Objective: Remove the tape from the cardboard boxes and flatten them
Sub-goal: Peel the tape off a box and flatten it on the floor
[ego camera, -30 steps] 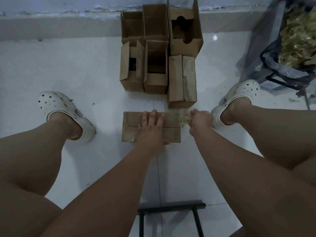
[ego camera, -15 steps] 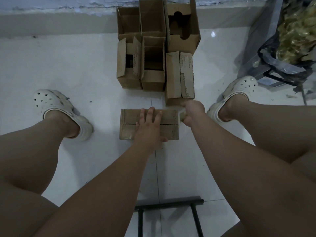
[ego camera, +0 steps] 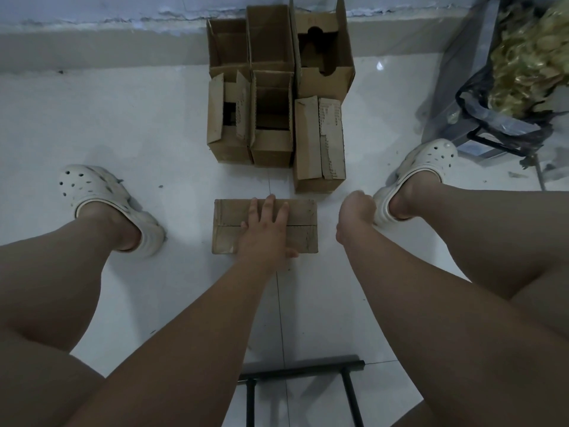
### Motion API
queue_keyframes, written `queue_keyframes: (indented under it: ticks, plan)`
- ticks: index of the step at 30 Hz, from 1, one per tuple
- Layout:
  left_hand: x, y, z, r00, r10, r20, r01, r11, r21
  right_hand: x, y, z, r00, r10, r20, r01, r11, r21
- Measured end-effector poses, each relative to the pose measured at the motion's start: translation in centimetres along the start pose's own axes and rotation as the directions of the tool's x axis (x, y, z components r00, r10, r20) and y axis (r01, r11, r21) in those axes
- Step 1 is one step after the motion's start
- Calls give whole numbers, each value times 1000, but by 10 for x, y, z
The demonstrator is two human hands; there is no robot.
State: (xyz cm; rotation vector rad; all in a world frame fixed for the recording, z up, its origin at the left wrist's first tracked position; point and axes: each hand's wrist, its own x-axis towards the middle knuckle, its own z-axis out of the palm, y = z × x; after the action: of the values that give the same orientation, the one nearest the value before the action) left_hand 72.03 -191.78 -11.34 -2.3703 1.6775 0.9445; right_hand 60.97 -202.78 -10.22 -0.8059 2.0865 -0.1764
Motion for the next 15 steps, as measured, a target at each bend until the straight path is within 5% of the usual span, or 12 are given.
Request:
queue_keyframes:
  ticks: [1,2,9,15]
  plan:
    - [0,1,-2,1000,-3,5,3,1000,19,-5,-3,-6,993,91,75,-112,918,381]
    - [-1,3,-4,1000,-5,12,4,999,42,-7,0,-8,980,124,153,-177,897,406]
    - [-10,3,-12,997,-6,75,-14,965,261,-15,-2,-11,953,-61,297,-19,966,259]
    - [-14,11,-18,999,24,40,-34,966,258,-20,-10,-13,925,-186,330,117,969,216]
